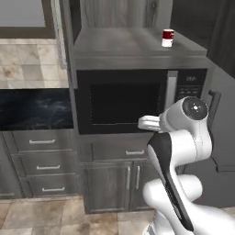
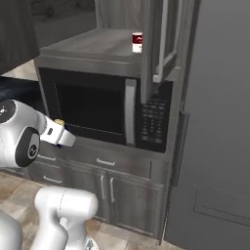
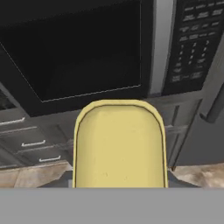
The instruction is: Restock the canned food cabinet by taking the new fresh canned food from the counter and placing it in the cabinet. Then, take the old canned food from the cabinet and place it on the counter.
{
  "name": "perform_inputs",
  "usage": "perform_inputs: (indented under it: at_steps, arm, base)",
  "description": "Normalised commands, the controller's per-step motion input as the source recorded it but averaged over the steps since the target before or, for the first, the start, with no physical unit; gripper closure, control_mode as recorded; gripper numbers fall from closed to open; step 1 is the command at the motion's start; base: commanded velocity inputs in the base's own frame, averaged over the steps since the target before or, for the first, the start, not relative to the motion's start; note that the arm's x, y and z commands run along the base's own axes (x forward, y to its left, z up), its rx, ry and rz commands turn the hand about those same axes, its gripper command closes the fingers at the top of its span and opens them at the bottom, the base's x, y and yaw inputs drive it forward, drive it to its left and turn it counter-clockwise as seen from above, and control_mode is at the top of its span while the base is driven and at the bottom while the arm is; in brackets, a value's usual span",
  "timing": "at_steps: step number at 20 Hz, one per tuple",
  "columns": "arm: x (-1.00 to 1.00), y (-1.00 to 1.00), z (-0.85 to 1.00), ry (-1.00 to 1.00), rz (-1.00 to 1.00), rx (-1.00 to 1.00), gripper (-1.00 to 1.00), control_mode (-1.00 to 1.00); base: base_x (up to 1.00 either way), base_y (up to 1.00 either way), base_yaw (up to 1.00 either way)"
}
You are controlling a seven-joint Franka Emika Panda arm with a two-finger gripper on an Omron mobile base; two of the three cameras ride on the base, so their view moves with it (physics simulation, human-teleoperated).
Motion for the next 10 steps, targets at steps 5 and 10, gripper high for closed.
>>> perform_inputs:
  at_steps: [5,10]
  arm:
    - [0.0,0.0,0.0,0.0,0.0,0.0,1.0,1.0]
    - [0.0,0.0,0.0,0.0,0.0,0.0,1.0,1.0]
  base:
    - [0.66,-0.02,0.2]
    - [0.7,0.0,0.07]
